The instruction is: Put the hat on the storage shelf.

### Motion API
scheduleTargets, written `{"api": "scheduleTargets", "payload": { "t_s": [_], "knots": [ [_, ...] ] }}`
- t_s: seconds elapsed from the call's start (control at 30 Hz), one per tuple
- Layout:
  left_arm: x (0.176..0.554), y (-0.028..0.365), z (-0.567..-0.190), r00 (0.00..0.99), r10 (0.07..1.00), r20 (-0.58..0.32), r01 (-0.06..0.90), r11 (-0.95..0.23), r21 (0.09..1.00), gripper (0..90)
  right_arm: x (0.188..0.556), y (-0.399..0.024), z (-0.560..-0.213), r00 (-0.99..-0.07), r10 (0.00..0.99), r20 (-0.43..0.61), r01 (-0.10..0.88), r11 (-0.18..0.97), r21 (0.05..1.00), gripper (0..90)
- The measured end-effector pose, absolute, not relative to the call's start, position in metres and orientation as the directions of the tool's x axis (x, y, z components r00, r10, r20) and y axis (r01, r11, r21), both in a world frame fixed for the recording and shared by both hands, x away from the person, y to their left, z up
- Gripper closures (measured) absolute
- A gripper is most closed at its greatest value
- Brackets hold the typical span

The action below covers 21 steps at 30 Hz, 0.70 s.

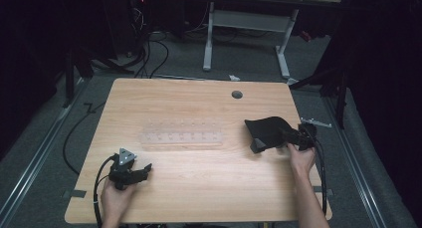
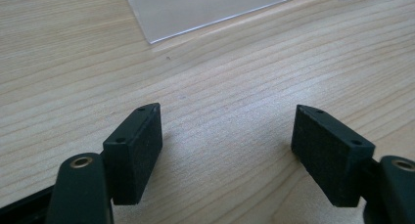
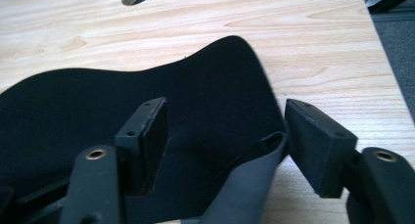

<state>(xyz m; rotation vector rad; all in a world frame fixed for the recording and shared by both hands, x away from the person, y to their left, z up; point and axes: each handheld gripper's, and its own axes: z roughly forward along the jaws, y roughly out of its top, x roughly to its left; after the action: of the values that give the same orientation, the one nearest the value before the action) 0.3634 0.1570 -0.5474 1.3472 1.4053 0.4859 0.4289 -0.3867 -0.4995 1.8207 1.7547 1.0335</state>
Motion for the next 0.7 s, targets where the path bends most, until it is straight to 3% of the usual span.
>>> {"api": "scheduleTargets", "payload": {
  "t_s": [0.43,0.6,0.7],
  "knots": [
    [0.364,0.157,-0.547,0.216,0.888,-0.405,0.449,0.278,0.849,27.6,0.422,-0.386,-0.51,-0.098,0.974,0.203,0.641,-0.094,0.762,61.0],
    [0.363,0.157,-0.547,0.217,0.889,-0.403,0.449,0.276,0.85,27.6,0.415,-0.392,-0.508,-0.145,0.953,0.266,0.619,-0.122,0.776,74.6],
    [0.363,0.157,-0.547,0.217,0.889,-0.403,0.449,0.276,0.85,27.6,0.413,-0.394,-0.509,-0.157,0.944,0.29,0.615,-0.136,0.777,76.8]
  ]
}}
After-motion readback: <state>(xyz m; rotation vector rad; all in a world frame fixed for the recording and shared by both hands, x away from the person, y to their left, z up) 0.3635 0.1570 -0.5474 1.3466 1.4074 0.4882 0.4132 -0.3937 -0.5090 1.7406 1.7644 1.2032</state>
